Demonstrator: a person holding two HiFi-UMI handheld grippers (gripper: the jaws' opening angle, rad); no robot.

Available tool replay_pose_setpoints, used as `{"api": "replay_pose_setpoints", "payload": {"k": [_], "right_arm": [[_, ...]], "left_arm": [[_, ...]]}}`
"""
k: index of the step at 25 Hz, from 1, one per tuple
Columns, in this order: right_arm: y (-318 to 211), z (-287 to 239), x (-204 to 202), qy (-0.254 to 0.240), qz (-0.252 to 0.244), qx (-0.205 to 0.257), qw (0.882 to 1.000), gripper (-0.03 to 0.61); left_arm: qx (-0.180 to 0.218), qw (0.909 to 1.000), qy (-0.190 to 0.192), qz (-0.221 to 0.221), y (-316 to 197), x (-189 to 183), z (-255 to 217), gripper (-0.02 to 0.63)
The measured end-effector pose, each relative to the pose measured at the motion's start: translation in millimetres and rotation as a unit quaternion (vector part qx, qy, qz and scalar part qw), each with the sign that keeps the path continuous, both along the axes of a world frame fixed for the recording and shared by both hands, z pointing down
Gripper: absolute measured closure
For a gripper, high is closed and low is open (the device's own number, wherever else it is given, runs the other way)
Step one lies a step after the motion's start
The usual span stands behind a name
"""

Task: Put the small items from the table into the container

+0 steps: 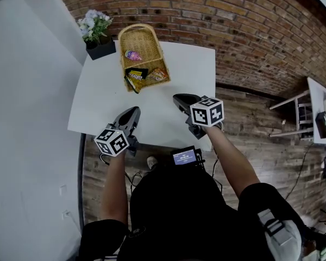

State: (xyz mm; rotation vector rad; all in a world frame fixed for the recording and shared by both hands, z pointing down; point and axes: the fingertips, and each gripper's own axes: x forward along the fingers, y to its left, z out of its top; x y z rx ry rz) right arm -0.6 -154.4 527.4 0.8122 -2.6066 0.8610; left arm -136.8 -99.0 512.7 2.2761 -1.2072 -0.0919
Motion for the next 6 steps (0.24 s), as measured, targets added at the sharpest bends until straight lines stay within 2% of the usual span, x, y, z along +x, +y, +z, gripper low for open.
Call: {"api": "replay_pose_setpoints", "payload": {"k": [6], "right_arm": [[-1.4, -1.7, 1.8, -0.001, 0.000, 0.000, 1.000, 0.566]], "left_arm": [[0.000, 1.0000, 0.001, 0.001, -1.3, 2.1, -1.4, 0.606]]}}
